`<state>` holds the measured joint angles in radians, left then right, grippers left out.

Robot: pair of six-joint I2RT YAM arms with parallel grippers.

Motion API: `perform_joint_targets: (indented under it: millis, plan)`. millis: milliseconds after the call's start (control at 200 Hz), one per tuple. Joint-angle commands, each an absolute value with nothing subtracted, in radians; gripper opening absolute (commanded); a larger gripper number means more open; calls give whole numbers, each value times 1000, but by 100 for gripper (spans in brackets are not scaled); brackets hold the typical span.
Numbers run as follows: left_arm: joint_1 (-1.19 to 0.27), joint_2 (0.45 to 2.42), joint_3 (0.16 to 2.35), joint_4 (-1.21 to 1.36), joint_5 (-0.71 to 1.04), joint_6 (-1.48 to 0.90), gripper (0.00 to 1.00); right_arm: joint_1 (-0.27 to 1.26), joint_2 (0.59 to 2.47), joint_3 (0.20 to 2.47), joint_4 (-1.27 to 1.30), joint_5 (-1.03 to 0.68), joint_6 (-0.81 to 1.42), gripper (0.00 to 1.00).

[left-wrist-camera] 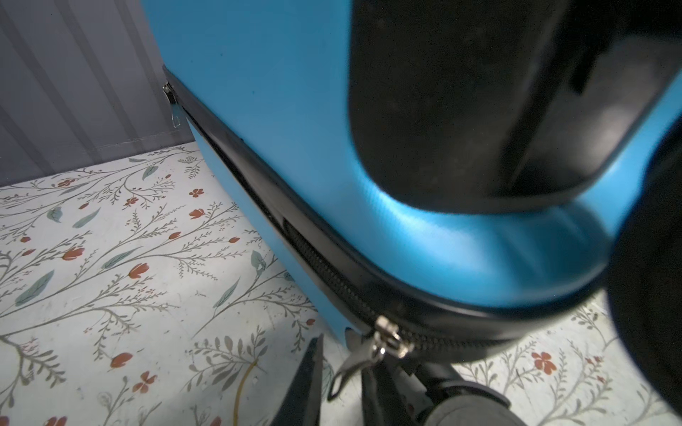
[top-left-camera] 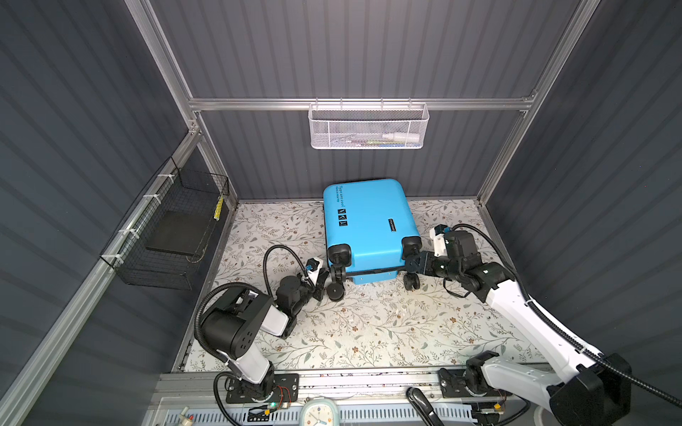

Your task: Pack the luggage

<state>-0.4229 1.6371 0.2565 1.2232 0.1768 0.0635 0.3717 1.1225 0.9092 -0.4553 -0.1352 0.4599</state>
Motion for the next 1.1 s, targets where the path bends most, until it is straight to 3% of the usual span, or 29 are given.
perform_joint_targets:
  millis: [0,270,430,690,1096]
  plan:
    - [-428,1612,301,1195,196,108,18,371,1130,871,-599,-151,452,0]
    - [-428,1621,305,1189,199,101,10,371,1126,873,-606,-148,453,0]
    - [-427,1592,296,1180,197,89,0,371,1126,879,-610,-149,448,0]
    - [-440,1474,270,1031,204,83,0,371,1127,905,-608,-155,454,0]
    - [-576,1303,259,759,167,124,0,371,1155,926,-579,-178,489,0]
